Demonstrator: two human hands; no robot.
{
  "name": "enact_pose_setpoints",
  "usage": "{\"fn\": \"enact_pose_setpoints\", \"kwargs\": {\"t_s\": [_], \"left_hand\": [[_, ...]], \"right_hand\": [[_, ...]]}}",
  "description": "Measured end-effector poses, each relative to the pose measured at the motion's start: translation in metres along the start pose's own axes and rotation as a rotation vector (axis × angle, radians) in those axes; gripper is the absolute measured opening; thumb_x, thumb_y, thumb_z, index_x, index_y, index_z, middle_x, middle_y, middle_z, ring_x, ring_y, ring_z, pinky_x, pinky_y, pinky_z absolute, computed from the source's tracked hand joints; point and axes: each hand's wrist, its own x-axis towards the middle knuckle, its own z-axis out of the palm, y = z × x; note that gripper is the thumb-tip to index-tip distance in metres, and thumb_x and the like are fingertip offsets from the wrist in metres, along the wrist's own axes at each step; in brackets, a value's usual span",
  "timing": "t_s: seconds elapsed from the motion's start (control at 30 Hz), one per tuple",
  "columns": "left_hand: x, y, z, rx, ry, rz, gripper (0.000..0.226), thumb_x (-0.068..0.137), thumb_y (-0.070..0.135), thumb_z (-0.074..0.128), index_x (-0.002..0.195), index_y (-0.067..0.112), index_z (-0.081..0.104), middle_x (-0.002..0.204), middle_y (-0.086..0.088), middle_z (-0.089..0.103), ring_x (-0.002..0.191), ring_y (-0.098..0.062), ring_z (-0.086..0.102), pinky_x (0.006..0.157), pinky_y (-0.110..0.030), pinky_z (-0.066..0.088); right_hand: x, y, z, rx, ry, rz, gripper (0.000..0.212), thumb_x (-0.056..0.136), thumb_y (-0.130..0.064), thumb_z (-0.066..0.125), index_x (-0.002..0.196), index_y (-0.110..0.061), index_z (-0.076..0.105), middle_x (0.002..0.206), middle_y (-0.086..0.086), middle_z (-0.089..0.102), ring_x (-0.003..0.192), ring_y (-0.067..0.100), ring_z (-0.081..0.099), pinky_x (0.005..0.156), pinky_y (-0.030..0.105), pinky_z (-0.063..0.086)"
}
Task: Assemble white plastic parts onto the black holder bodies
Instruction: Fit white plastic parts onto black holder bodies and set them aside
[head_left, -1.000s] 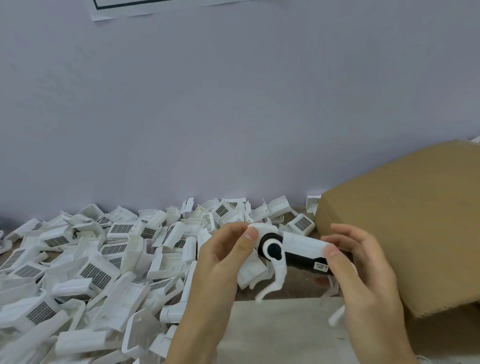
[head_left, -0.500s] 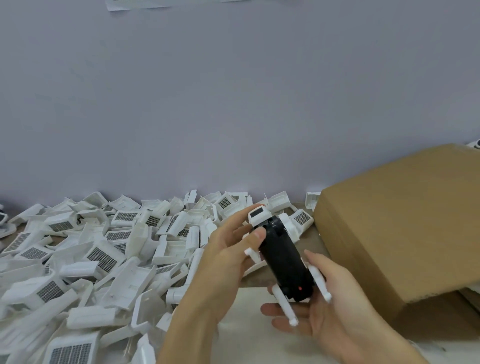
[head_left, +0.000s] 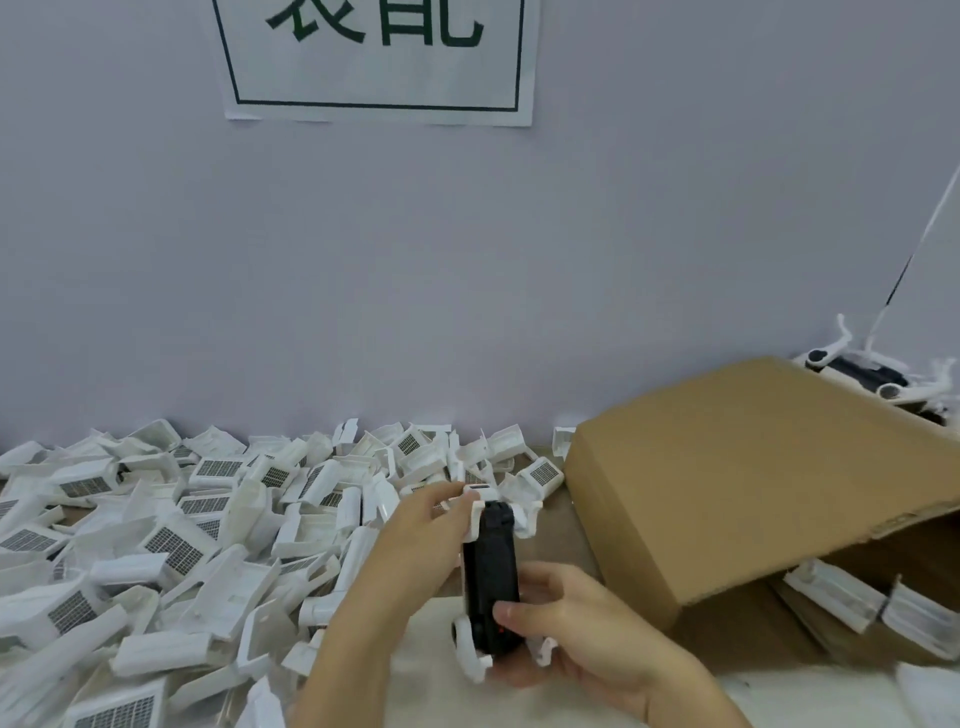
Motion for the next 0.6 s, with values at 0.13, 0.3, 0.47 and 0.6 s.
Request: {"fn": "enact_pose_setpoints", "kwargs": {"t_s": [0.13,0.3,0.47,0.6], "left_hand": [[-0.011,0.01,-0.009,0.209,0.108,0.111,0.015,0.099,0.046,0.053,0.114,0.044,0.05,0.115,0.022,0.057,0.109,-0.001,0.058,0.084,-0.019,0.044],[-0.04,0.024,-0.022,0.505,0.045,0.132,0.02,0.1,0.039,0.054,0.12,0.041,0.055,0.118,0.017,0.058,0.121,-0.007,0.052,0.097,-0.025,0.038],[-0.075,0.011,-0.052,0.688,0.014,0.1,0.026,0.096,0.029,0.064,0.121,0.034,0.062,0.113,0.015,0.065,0.112,-0.005,0.059,0.09,-0.013,0.043],[-0.093,0.004,-0.072,0.456,0.135,0.1,0.053,0.086,-0.012,0.069,0.109,0.034,0.078,0.11,-0.007,0.068,0.093,-0.018,0.067,0.071,-0.01,0.05]], "right_hand": [[-0.003,-0.016,-0.002,0.214,0.072,-0.043,0.023,0.098,-0.003,0.058,0.118,0.004,0.066,0.099,0.021,0.073,0.077,0.034,0.069,0.077,0.042,0.062],[-0.016,-0.061,-0.021,0.574,0.296,-0.234,0.018,0.1,0.0,0.051,0.101,0.011,0.065,0.084,0.022,0.075,0.072,0.031,0.073,0.058,0.038,0.063],[-0.047,-0.129,-0.073,0.824,0.487,-0.436,0.015,0.097,0.005,0.044,0.099,0.0,0.059,0.097,0.018,0.065,0.073,0.027,0.071,0.056,0.03,0.061],[-0.073,-0.168,-0.122,0.907,0.646,-0.541,0.018,0.101,-0.012,0.035,0.101,-0.009,0.053,0.101,0.006,0.06,0.115,0.025,0.065,0.11,0.047,0.044]]}}
